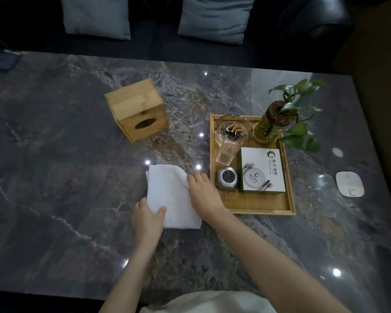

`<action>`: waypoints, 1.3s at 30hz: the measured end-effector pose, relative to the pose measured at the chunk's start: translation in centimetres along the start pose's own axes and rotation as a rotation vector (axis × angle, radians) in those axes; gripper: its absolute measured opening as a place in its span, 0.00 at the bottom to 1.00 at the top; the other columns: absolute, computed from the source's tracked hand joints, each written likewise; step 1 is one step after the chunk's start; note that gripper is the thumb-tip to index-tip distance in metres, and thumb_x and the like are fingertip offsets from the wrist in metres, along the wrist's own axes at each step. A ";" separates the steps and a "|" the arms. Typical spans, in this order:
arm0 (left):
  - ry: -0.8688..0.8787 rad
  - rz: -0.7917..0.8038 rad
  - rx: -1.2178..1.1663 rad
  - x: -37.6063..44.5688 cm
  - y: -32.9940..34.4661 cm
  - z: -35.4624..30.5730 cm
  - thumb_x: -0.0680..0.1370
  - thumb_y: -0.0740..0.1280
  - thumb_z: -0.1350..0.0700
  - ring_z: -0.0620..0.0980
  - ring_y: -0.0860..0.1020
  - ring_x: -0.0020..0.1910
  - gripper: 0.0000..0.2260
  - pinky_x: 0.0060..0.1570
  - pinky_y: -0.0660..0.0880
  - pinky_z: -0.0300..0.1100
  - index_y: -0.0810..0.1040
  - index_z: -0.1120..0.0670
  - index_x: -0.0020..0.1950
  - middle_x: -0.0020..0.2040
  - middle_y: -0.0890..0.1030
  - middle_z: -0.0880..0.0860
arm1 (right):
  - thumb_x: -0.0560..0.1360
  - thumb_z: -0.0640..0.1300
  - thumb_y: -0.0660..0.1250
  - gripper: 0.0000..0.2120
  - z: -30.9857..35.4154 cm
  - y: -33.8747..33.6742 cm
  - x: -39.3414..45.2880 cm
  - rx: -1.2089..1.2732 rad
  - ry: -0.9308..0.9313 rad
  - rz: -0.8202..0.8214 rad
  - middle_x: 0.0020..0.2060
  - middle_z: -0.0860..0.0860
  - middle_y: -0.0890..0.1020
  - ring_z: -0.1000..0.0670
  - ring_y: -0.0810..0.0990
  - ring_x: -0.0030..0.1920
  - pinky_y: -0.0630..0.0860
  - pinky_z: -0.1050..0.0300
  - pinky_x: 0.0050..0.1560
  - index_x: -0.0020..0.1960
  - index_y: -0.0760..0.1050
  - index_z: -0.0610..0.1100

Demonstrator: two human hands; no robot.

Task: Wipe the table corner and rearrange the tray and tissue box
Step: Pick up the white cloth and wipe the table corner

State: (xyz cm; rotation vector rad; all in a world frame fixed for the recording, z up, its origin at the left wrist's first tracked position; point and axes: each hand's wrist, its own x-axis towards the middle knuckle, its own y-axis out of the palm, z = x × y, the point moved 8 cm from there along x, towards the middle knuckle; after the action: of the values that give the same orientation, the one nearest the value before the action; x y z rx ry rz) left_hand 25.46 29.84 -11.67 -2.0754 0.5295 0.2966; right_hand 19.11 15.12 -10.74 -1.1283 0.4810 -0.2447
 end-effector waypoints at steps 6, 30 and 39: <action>0.005 0.063 -0.084 0.2 -0.1 -0.8 0.72 0.67 0.58 0.62 0.76 0.50 0.13 0.48 0.72 0.51 0.74 0.64 0.53 0.54 0.77 0.64 | 0.76 0.35 0.55 0.14 -0.4 -1.3 -0.7 0.420 0.072 0.039 0.57 0.41 0.74 0.43 0.73 0.56 0.71 0.52 0.55 0.61 0.69 0.37; 0.400 0.487 -0.716 -14.5 7.3 -26.2 0.71 0.70 0.64 0.50 0.79 0.50 0.19 0.42 0.78 0.39 0.71 0.50 0.58 0.53 0.80 0.54 | 0.68 0.34 0.61 0.07 -24.4 -8.8 -14.4 1.426 0.824 -0.288 0.37 0.44 0.75 0.46 0.72 0.38 0.67 0.55 0.35 0.39 0.76 0.41; 0.324 0.782 -0.900 -19.9 14.8 -33.8 0.72 0.69 0.63 0.47 0.82 0.46 0.20 0.46 0.81 0.43 0.70 0.45 0.59 0.49 0.82 0.47 | 0.69 0.65 0.63 0.36 -28.4 -6.6 -18.0 2.385 0.656 -0.206 0.68 0.39 0.70 0.38 0.67 0.69 0.64 0.41 0.68 0.68 0.67 0.42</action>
State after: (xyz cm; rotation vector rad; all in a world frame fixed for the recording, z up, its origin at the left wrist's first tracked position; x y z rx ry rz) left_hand 0.95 -0.69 3.30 -2.6901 1.6463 0.7592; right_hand -10.07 -2.88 -10.04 1.2965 0.2923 -0.9828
